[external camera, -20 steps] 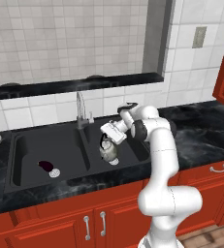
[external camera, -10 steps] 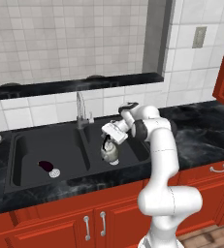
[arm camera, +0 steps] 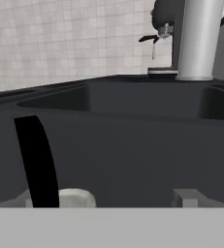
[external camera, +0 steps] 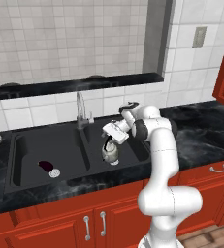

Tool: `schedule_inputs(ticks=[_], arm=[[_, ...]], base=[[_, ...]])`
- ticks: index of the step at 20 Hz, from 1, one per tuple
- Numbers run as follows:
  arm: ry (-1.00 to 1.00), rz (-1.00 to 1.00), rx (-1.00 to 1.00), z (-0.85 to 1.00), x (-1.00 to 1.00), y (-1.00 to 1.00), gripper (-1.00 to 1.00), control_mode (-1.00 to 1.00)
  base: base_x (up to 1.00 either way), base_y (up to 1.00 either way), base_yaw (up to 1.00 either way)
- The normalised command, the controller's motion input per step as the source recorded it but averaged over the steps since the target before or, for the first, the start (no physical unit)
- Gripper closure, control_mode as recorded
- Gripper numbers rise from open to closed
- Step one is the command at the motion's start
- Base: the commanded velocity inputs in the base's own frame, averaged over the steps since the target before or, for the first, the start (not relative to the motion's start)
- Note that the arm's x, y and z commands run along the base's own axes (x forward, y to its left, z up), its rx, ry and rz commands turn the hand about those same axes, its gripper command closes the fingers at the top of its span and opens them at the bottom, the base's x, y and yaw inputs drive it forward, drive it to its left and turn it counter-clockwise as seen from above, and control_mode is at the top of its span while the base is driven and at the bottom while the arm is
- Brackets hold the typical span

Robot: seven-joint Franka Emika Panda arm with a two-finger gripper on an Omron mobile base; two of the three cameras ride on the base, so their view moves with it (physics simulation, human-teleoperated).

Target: Open the cabinet, pick the kettle from the cabinet, and place it in the sink.

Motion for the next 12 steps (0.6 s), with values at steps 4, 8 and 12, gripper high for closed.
schedule_inputs(ticks=[4, 8, 12], arm=[[0.01, 0.00, -0.01, -0.21, 0.00, -0.33, -1.00, -1.00], [0.03, 0.00, -0.03, -0.19, 0.00, -0.37, -1.00, -1.00], [0.02, 0.00, -0.07, -0.16, 0.01, -0.32, -1.00, -1.00]], base=[[0.00, 0.00, 0.00], [0.00, 0.00, 0.00], [0.00, 0.00, 0.00]])
